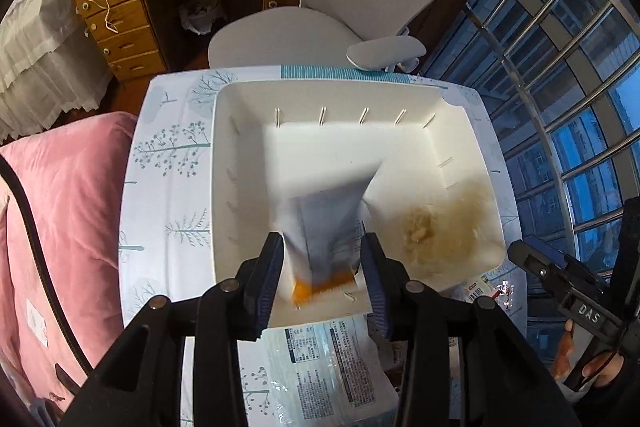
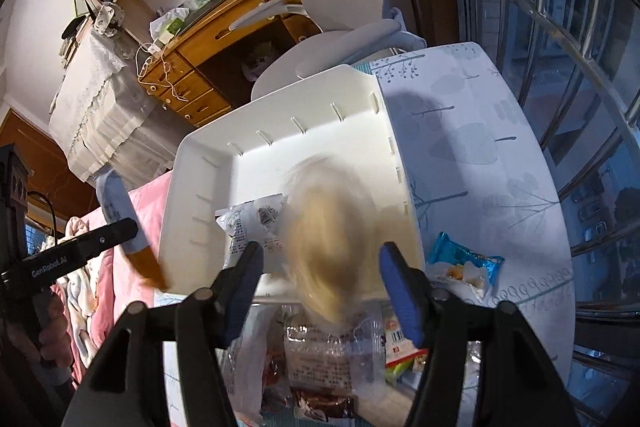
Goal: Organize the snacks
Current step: 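Carry the bar and cracker bag into the white tray and release both, then withdraw both tools and reach toward the light-blue packet and brown wrapper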
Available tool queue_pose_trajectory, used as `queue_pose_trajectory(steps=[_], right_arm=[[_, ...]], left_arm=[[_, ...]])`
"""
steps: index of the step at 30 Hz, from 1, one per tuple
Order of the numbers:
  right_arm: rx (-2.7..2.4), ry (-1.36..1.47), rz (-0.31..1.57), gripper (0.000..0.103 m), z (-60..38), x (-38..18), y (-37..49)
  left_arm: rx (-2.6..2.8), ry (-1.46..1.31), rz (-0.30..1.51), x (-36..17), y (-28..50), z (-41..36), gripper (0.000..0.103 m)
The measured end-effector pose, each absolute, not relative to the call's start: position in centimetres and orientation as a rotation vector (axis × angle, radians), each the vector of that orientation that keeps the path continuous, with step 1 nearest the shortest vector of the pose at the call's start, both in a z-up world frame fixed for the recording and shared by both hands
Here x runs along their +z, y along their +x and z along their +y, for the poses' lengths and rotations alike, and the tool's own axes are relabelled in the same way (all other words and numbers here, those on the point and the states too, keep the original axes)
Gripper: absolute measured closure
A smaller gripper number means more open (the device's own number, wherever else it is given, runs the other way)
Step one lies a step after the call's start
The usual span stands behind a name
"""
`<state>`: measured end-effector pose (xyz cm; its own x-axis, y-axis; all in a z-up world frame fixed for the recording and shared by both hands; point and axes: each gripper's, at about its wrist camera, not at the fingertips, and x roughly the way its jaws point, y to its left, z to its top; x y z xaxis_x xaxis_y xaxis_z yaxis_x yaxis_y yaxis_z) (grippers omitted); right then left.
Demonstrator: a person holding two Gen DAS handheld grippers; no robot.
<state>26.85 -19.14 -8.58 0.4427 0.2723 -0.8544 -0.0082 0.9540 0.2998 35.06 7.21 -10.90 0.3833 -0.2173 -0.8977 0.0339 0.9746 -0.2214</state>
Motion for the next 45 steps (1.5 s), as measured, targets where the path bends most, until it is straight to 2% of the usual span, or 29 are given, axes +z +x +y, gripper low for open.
queue_pose_trajectory(steps=[4, 16, 24, 36, 40, 45], right_arm=[[0.171, 0.286, 1.114, 0.031, -19.5, -8.9, 26.8], [0.204, 0.334, 1.100, 0.031, -21.1, -7.4, 24.3], [0.255, 0.321, 1.092, 0.026, -21.8, -6.2, 20.9], [0.324, 0.157, 1.072, 0.023, -21.3, -5.8, 15.6], [0.358, 0.118, 1.091, 0.022, -21.1, -6.7, 13.9], [0.377, 0.117, 1.124, 0.020, -21.1, -7.9, 12.9]], left_arm=[[-0.150, -0.154, 1.192, -11.4, 35.1, 6.4, 0.051], [-0.117, -0.147, 1.185, -9.8, 31.0, 5.2, 0.038], [-0.089, -0.172, 1.173, -8.6, 25.2, 3.9, 0.033], [0.004, -0.233, 1.195, -9.4, 15.8, 3.2, 0.028], [0.050, -0.255, 1.214, -10.0, 13.7, 3.4, 0.020], [0.099, -0.273, 1.239, -10.8, 11.8, 3.6, 0.017]])
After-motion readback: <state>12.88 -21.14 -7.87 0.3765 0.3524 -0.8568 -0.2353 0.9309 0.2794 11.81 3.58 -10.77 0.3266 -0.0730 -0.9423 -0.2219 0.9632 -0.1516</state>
